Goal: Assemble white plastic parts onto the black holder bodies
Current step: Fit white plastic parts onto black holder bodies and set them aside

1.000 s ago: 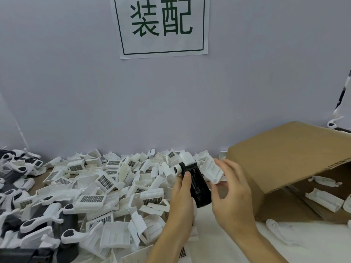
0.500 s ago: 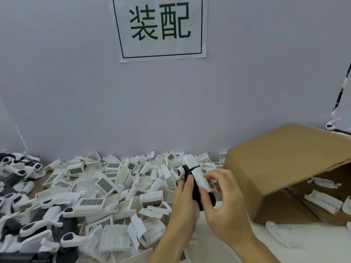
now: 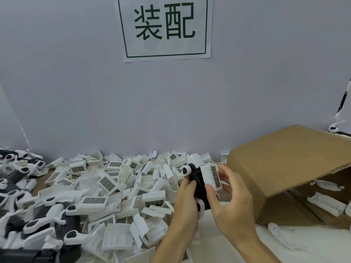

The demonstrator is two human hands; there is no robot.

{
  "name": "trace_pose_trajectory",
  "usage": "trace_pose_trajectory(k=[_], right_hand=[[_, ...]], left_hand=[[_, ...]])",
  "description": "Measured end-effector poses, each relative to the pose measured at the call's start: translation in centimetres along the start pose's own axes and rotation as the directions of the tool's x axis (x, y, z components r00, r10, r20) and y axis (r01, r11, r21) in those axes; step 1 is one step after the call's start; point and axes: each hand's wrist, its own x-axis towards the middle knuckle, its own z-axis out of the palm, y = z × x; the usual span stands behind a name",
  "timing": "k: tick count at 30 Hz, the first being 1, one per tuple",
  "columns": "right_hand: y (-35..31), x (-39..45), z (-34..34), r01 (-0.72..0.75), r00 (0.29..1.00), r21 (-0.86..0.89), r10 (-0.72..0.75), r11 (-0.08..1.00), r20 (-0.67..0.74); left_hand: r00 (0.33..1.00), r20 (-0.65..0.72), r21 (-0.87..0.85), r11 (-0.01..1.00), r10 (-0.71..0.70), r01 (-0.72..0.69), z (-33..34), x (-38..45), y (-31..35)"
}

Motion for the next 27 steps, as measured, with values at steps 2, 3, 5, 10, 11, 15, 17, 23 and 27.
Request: trace_pose_trajectory(k=[2,3,5,10,11,15,17,23,27], right_hand=[[-0.06,-0.06,0.03,0.026,0.999,-0.041,-0.024,0.999,0.039],[-0.06,-0.11,0.06,0.035,0.998,-0.057,-0.032,0.998,0.057],[-0.04,-0.16,0.10,0.047,0.995,-0.074,-0.041,0.996,0.086],[0.19,-0.13,-0.02,0.069,0.991,-0.106,-0.055,0.992,0.125],[0.23,-0.10,-0.04,0.074,0.989,-0.112,-0.059,0.991,0.133],[0.39,-0.08,-0.08,0.114,0.982,-0.141,-0.090,0.983,0.166],[0.46,-0.11,-0.11,0.120,0.980,-0.136,-0.096,0.983,0.172],[0.28,-0.06,-0.28,0.160,0.967,-0.106,-0.134,0.981,0.216],[0.24,-0.10,-0.23,0.171,0.966,-0.105,-0.146,0.980,0.212]], left_hand=[[1.000,0.012,0.002,1.000,0.012,-0.012,0.15,-0.10,0.11],[1.000,0.018,-0.006,1.000,0.016,-0.016,0.20,-0.13,0.17],[1.000,0.021,-0.014,1.000,0.018,-0.017,0.26,-0.22,0.37],[1.000,0.014,-0.039,0.999,-0.009,0.010,0.10,-0.05,0.23],[1.000,0.012,-0.048,0.999,-0.016,0.017,0.08,0.01,0.12],[1.000,0.019,-0.060,0.998,0.010,-0.009,0.25,-0.29,0.30],[0.998,0.038,-0.051,0.998,0.043,-0.041,0.27,-0.39,0.31],[0.993,0.057,-0.008,0.994,0.107,-0.106,0.27,-0.67,0.36],[0.985,0.070,0.037,0.987,0.155,-0.158,0.52,-0.83,0.55]])
